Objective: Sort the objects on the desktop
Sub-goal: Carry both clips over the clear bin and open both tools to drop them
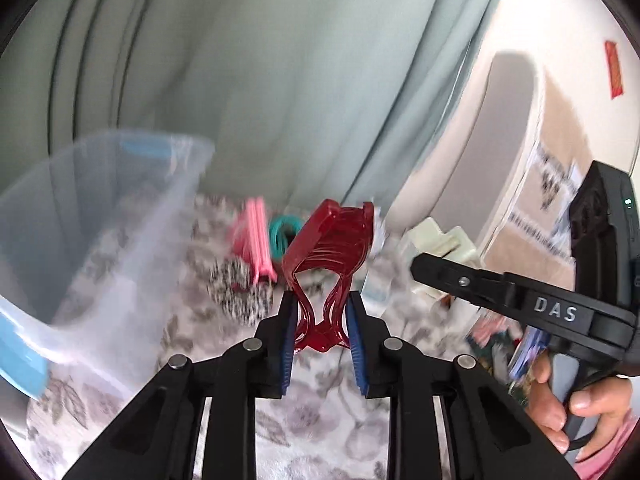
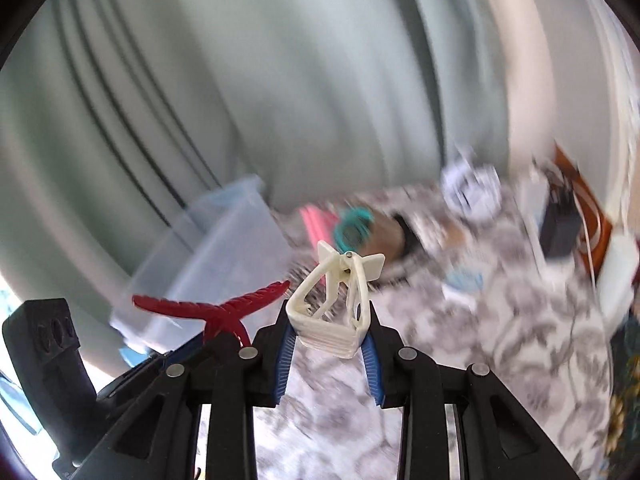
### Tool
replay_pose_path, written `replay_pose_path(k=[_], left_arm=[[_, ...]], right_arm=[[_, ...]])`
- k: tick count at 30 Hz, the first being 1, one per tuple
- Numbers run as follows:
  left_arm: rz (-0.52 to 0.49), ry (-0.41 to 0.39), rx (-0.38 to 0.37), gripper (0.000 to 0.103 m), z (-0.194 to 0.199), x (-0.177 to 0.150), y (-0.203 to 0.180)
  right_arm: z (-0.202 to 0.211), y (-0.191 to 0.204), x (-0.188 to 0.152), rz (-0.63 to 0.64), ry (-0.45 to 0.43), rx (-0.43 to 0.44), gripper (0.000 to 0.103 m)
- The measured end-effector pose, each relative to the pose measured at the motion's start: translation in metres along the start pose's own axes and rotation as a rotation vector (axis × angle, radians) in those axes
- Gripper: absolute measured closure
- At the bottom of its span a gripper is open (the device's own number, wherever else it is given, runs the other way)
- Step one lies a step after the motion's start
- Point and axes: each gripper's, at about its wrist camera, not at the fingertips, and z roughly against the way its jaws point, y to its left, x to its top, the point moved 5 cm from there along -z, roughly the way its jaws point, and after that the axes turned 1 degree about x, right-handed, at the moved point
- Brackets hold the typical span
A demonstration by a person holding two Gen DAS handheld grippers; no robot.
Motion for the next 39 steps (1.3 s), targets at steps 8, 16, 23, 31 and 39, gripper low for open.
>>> replay_pose_path(k=[8, 16, 23, 31, 39], left_arm=[[0.063, -0.188, 0.048, 0.078, 0.055, 0.045, 0.040], [0.246, -0.212, 0.234, 0.078, 0.070, 0.044, 0.130], [0.319, -0.169, 0.299, 0.078, 0.062, 0.027, 0.163], [0.327, -0.133, 0.312, 0.078, 0.047, 0.017, 0.170], [0.323, -0.134, 0.324, 0.078, 0.050, 0.027, 0.166]], right_arm=[[-0.003, 0.074, 0.046, 0.160, -0.072, 0.102, 0.070], [-0.062, 0.136, 0.042, 0.241, 0.033, 0.216, 0.070], [-0.112, 0.160, 0.015, 0.267, 0.183, 0.255, 0.070], [-0.138, 0.157, -0.014, 0.302, 0.234, 0.227, 0.070], [-0.140, 0.161, -0.019, 0.330, 0.229, 0.222, 0.067]])
